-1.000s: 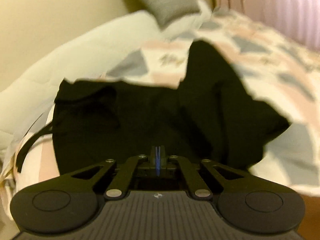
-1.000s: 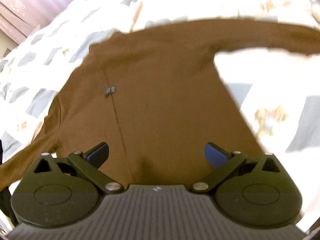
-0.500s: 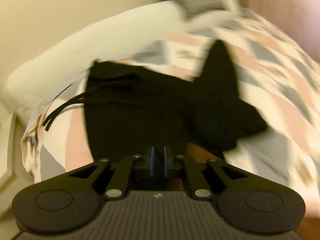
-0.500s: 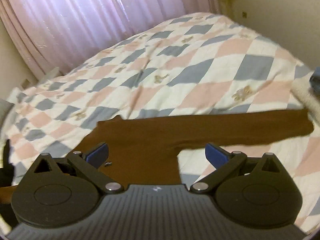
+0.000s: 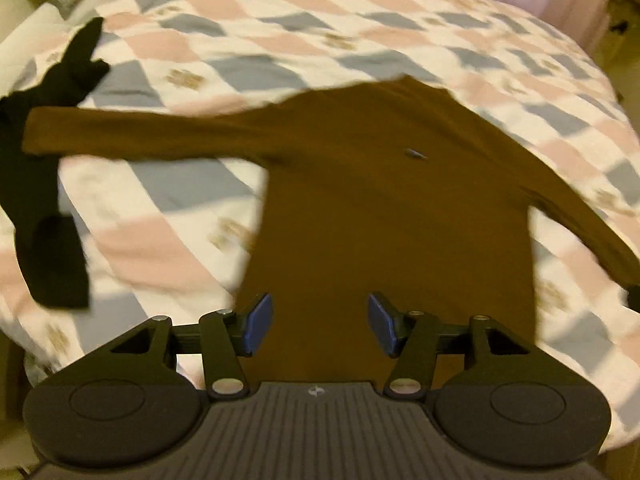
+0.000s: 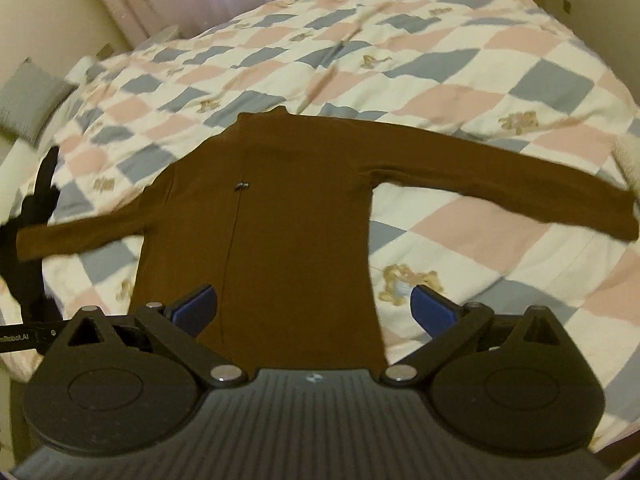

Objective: Fold clothes

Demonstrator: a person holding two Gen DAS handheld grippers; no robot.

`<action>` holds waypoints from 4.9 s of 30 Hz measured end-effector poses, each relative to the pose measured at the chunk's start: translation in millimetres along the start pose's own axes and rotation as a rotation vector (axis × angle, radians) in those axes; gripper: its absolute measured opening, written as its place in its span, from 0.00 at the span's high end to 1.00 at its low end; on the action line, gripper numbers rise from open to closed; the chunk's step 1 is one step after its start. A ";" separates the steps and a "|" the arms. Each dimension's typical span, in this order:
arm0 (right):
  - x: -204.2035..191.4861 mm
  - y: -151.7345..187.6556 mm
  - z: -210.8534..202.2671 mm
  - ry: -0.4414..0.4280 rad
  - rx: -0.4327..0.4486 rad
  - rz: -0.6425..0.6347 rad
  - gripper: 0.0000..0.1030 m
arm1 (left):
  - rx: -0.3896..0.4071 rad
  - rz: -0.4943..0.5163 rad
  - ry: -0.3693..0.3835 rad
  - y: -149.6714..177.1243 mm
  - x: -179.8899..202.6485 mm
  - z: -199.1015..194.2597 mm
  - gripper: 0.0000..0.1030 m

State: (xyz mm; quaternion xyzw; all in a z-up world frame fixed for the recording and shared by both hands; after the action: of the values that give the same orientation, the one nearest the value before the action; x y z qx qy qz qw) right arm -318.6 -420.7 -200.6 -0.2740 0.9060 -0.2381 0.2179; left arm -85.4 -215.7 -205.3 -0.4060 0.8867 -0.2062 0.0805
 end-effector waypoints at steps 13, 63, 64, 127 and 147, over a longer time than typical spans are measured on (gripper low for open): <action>-0.2 44.8 -59.0 -0.091 -0.058 -0.137 0.01 | 0.058 0.006 -0.093 60.3 50.1 -65.2 0.33; -133.5 12.4 47.4 0.046 -0.228 -0.170 0.01 | 0.008 -0.186 -0.027 -14.5 -139.6 11.3 0.25; -143.7 11.1 54.5 0.049 -0.236 -0.171 0.01 | 0.021 -0.227 -0.026 -24.6 -159.4 19.7 0.24; 7.8 -74.5 320.4 -0.498 -0.194 0.286 0.42 | 0.151 -0.131 0.171 -67.0 48.6 227.8 0.72; 8.0 -71.0 323.4 -0.479 -0.230 0.340 0.77 | 0.099 -0.122 0.241 -67.9 21.4 253.7 0.66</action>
State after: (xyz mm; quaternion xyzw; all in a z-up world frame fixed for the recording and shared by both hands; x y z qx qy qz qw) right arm -126.9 -578.7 -419.6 -0.1899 0.8826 -0.0229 0.4294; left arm 25.8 -347.8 -404.5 -0.4272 0.8522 -0.3014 -0.0192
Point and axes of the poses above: each gripper's, at about its wrist camera, not at the fingertips, and z roughly the way its jaws point, x to its right, y to its underside, the point moved 7 cm from there along z, roughly the way its jaws point, and after that the axes turned 4 degrees about x, right-handed, at the moved point
